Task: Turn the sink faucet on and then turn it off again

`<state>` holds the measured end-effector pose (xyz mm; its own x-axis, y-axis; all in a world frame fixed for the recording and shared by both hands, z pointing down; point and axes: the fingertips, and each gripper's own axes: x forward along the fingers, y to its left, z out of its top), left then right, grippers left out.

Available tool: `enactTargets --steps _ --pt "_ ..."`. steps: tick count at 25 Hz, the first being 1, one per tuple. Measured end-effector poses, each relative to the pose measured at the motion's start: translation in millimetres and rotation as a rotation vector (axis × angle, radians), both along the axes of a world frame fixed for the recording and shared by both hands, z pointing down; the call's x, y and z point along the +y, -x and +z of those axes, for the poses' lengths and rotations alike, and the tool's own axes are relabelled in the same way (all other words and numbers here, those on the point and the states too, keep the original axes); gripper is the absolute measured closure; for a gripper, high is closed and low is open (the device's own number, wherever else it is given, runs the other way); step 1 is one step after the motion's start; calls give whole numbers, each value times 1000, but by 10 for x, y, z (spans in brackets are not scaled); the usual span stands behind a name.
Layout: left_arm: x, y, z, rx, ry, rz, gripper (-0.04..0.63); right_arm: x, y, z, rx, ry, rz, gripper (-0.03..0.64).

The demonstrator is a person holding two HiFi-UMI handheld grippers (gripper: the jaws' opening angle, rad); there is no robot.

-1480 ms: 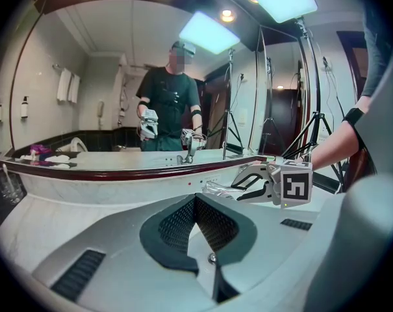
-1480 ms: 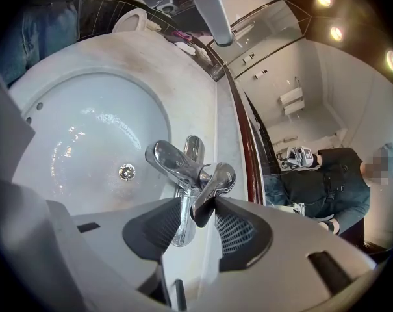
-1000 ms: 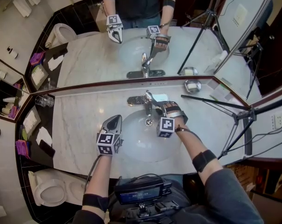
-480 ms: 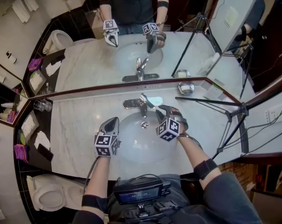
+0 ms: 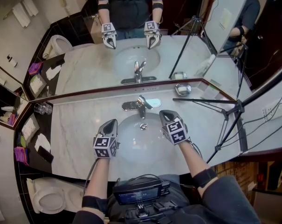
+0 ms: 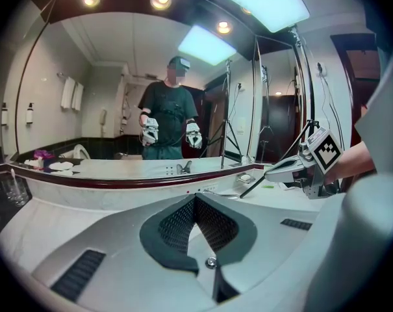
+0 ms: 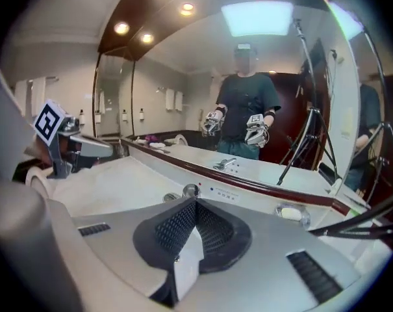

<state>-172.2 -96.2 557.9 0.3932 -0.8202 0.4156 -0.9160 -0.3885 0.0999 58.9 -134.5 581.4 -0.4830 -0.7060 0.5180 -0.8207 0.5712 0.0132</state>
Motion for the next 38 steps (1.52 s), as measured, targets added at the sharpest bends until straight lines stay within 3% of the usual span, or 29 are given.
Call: enactTargets --steps 7,11,16,21,23,28,38 --pt "50 40 -53 40 -13 -19 595 221 -109 49 -199 66 98 600" --pt "86 90 -66 78 -9 -38 595 297 -116 61 -228 80 109 598" --pt "108 75 -88 63 -29 -23 595 298 -126 70 -228 85 109 598" --pt "65 -6 -81 -9 -58 16 593 267 -120 90 -226 93 108 598" --pt "25 -85 -73 -54 -68 60 528 261 -121 101 -223 98 108 598" --pt "-153 -409 -35 -165 -72 200 435 224 -183 138 -218 106 112 598" --pt "-510 -1132 417 -400 -87 488 335 155 -320 270 -194 134 113 598"
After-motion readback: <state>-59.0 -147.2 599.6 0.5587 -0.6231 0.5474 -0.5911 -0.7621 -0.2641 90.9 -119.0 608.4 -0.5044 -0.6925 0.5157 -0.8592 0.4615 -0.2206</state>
